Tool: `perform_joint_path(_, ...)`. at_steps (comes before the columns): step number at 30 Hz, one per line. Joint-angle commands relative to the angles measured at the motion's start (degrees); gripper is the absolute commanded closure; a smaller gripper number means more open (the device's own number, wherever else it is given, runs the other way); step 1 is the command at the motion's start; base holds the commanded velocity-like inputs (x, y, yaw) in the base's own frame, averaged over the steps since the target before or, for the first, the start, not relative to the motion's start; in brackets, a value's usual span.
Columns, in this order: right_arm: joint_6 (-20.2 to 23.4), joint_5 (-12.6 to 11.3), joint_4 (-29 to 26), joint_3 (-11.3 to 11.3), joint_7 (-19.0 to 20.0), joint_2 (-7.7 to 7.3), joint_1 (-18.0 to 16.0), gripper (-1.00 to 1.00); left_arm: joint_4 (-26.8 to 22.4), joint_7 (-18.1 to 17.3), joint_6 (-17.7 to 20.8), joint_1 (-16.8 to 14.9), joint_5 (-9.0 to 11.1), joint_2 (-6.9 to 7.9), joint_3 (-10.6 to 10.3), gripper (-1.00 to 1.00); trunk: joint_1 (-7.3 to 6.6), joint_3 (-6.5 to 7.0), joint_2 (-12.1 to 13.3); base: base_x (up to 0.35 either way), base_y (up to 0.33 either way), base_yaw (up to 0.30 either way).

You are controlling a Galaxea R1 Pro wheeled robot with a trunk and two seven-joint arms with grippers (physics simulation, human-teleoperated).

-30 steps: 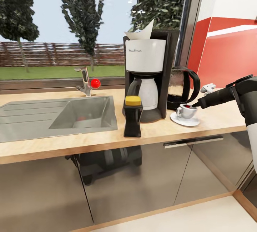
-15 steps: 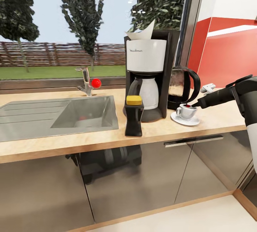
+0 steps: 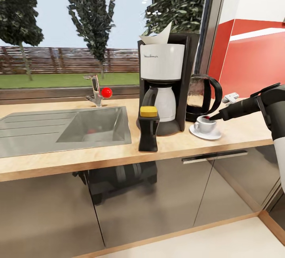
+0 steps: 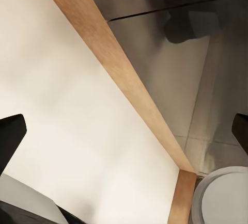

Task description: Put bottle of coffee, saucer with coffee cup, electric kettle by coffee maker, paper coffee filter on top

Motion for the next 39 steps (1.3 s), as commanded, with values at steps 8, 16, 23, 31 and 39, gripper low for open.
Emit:
perform_joint_path(8,0.42,0.58,-0.05,0.09,0.58,-0.03,-0.06,-1.00,-0.15,-0.05,-0.16,0.03,0.16,0.00,-0.19,-1.00,0.00,-0.05,-0.02,0.000,0.000,0.000)
perform_joint_path(16,0.45,0.58,-0.03,0.09,0.58,-0.05,-0.06,-1.00,-0.17,-0.04,-0.16,0.03,0.16,0.00,-0.19,-1.00,-1.54,1.21,2.78,0.000,0.000,0.000)
perform_joint_path(23,0.41,0.53,-0.19,0.04,0.66,-0.17,-0.06,-1.00,-0.17,-0.04,-0.16,0.03,0.16,0.00,-0.19,-1.00,-3.08,2.46,5.59,0.000,0.000,0.000)
perform_joint_path(31,0.02,0.20,-0.24,-3.60,1.03,-0.48,-0.06,-1.00,-0.17,-0.04,-0.16,0.03,0.16,0.00,-0.19,-1.00,-4.84,3.90,8.80,0.000,0.000,0.000)
perform_joint_path(39,-6.73,0.04,-0.25,-15.51,2.26,-0.66,-0.06,-1.00,-0.17,-0.04,-0.16,0.03,0.16,0.00,-0.19,-1.00,-5.28,4.26,9.60,0.000,0.000,0.000)
